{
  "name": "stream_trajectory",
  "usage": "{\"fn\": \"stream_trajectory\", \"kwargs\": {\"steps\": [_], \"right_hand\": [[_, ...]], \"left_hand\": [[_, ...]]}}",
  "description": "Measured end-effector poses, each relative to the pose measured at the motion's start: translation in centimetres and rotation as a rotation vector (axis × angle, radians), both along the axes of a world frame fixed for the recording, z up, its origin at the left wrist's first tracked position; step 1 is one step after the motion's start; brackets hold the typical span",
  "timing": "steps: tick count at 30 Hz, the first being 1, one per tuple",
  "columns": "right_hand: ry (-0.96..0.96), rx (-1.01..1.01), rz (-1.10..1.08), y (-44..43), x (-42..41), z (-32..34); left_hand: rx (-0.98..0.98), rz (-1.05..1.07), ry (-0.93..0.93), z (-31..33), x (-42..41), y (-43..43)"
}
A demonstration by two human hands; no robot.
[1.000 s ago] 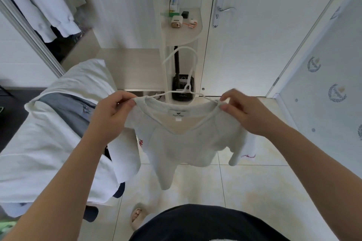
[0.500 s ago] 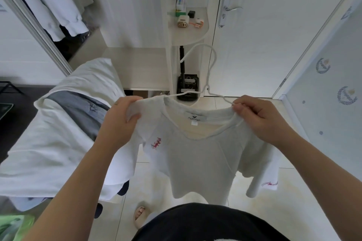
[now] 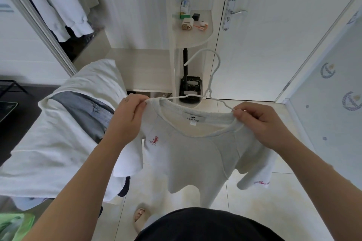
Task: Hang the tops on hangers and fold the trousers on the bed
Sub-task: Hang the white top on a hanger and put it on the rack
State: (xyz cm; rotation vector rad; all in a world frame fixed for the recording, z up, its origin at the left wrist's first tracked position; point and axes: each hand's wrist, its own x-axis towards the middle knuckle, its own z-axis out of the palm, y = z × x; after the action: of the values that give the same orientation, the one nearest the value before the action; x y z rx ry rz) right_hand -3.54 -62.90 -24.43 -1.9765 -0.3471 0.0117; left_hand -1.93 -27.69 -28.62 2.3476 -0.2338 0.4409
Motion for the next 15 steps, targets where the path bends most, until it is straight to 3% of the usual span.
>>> {"fn": "stream_trajectory", "kwargs": {"steps": [5,9,15], "right_hand": [[0.081,-0.069,0.057,-0.8,1.3,0.8],[0.112,-0.202,0.119,-1.8,2.4,1.1],[0.204,0.034,0.125,4.0,5.3,4.4]], "left_hand": [[0.042,0.125,-0.067,0.1,2.9,0.4],[0.025,0.178,-0.011,1.5,6.4,1.0],[-0.026,0.155,0.005,3.6,14.0,1.9]]}}
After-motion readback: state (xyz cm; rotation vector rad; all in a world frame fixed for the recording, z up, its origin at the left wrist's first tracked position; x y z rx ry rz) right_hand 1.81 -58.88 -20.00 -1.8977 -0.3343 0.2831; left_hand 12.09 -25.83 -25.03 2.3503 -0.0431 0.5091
